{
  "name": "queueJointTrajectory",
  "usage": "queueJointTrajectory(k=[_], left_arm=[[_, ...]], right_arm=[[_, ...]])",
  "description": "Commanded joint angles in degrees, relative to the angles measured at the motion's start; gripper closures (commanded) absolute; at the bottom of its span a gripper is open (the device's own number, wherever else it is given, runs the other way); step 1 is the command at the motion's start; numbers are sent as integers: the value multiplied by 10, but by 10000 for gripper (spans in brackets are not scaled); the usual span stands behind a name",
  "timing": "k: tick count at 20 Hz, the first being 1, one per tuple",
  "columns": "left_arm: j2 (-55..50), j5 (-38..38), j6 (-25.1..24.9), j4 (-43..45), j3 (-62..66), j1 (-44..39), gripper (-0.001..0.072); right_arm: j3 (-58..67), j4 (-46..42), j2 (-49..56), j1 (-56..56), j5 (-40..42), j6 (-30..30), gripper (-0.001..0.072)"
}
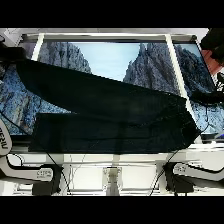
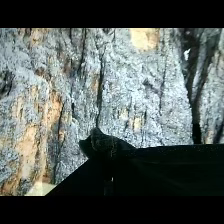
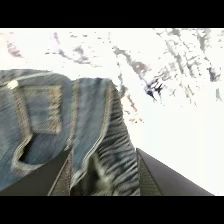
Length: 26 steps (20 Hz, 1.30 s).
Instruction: Fold the clothes and pants, and hang the long-sleeved shirts on hangers.
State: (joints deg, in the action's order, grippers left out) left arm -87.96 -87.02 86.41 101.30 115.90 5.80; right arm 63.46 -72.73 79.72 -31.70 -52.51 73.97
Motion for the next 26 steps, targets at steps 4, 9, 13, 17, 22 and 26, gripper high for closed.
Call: queueJointTrajectory(k=[4,9,13,17,22,26], left_arm=[[-60,9,-3,0,-1,11,686],[-66,9,-20,1,-2,12,686],[-66,9,-20,0,-2,17,686],[-68,9,-20,0,-2,19,686],[-76,9,-20,0,-3,19,686],[-82,9,-20,0,-3,19,685]], right_arm=[[51,-23,105,54,7,21,320],[87,-70,145,86,4,77,344],[103,-100,146,80,-15,93,345],[120,-102,146,78,-28,94,349],[120,-99,180,93,-51,91,356],[121,-93,191,127,-26,91,689]])
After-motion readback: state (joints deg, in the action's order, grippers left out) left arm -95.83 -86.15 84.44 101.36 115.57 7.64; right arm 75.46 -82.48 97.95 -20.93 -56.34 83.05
